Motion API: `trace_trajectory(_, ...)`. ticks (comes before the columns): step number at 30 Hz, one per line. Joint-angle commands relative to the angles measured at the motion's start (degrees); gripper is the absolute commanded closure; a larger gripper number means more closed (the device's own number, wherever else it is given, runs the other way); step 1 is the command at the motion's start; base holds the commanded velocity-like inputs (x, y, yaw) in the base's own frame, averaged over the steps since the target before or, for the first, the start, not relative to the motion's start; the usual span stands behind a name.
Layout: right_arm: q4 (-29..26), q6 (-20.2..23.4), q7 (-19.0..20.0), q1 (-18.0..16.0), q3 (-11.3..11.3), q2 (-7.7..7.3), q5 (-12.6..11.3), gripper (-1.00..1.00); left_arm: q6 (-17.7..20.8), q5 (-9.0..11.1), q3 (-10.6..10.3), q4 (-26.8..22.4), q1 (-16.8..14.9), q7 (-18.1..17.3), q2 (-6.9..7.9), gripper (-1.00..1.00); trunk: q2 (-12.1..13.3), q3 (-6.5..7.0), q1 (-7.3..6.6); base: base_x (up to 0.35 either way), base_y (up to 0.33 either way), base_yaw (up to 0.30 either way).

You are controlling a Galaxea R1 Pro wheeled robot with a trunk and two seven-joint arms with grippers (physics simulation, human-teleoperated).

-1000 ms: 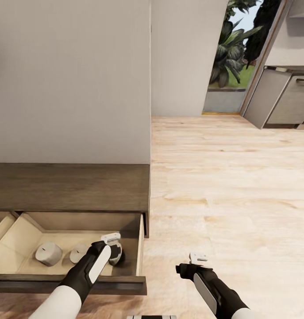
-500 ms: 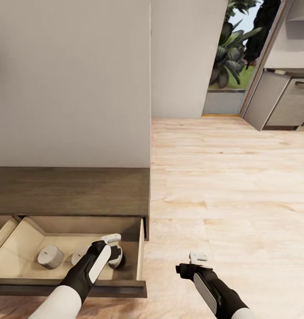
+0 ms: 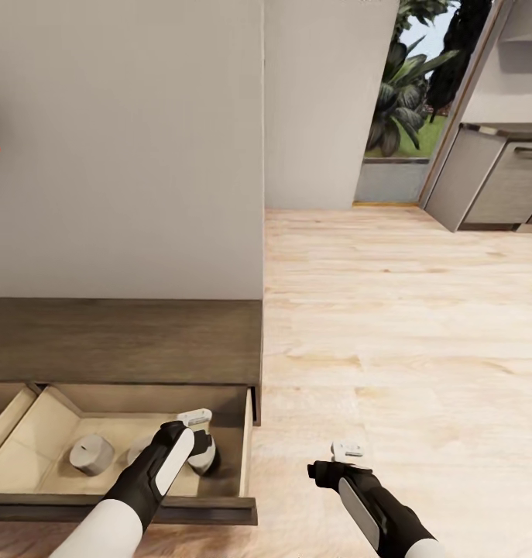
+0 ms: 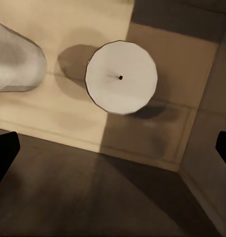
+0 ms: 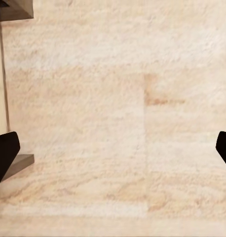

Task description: Place each of the two pumpkins and all three candles from the living room inside a cabinet in the living room (use any cabinet), then make sure every cabinet is closed, and position the cauldron so it is next to a table in the living room.

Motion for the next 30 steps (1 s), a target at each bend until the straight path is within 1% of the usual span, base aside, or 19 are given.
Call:
trace_trajectory(1,-0.10,0.16,-0.55,-0.03,0.29,-0.05,-0.60,-1.00,0.10,0.64,-0.17,-0.07,-0.02,0.56,0.03,-1.00,0.40,0.14,-0.23,-0.024,0.000,0.000)
trace_trajectory(8,-0.10,0.16,-0.55,-0.03,0.29,-0.05,-0.60,-1.00,0.11,0.67,-0.09,-0.07,-0.02,0.56,0.03,-1.00,3.20,1.40,-1.77,-0.156,0.000,0.000)
trace_trajectory(30,-0.10,0.16,-0.55,-0.03,0.29,-0.05,-0.59,-1.00,0.11,0.68,-0.08,-0.07,-0.02,0.56,0.03,-1.00,12.03,5.34,-6.60,-0.005,0.000,0.000)
